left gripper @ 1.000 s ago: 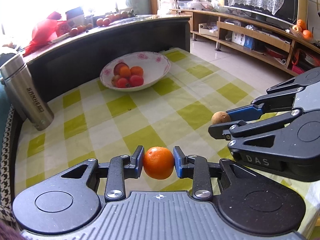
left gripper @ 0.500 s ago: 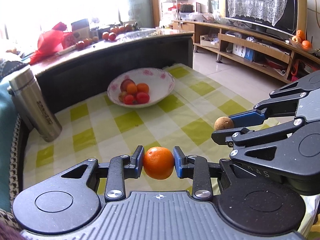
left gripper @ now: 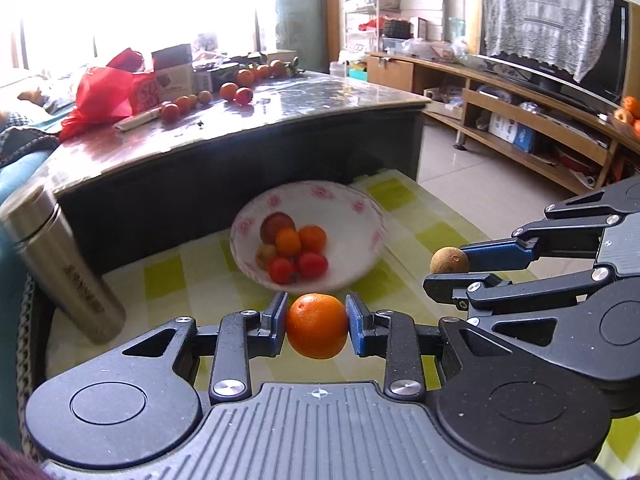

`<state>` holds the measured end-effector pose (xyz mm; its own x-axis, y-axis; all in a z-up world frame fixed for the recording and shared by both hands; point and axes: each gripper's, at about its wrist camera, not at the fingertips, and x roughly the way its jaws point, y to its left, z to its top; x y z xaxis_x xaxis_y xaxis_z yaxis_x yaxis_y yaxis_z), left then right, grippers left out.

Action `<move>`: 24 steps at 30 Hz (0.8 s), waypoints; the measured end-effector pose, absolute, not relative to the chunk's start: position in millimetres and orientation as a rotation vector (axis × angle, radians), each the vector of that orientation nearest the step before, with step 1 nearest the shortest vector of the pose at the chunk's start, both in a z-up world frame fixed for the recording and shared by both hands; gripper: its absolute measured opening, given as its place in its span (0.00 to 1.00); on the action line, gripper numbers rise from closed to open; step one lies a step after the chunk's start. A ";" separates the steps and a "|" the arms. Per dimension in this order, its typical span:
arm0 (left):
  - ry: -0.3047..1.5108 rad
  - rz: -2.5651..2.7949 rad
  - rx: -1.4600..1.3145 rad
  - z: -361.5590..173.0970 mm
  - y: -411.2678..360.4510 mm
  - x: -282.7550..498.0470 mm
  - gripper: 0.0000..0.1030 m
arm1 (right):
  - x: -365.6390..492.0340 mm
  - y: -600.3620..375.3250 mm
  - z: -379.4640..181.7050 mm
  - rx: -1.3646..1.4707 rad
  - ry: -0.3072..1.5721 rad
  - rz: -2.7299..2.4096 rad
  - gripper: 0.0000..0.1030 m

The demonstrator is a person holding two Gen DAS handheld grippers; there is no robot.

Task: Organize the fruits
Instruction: 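Lift both held fruits and carry them toward the white floral bowl, then lower the orange and brown fruit into the bowl and open both tools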

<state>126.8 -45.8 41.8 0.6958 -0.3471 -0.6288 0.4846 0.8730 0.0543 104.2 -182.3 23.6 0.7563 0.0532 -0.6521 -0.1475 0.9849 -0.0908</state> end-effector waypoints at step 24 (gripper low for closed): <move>0.732 -0.439 0.302 3.0 -86.0 255.3 0.37 | 248.2 -219.3 -35.8 -0.055 0.734 0.110 0.30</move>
<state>255.3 -86.0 3.0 0.6600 -0.2786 -0.6977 0.4850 0.8672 0.1125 248.2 -219.3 -35.8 0.7370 0.0804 -0.6711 -0.1190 0.9928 -0.0118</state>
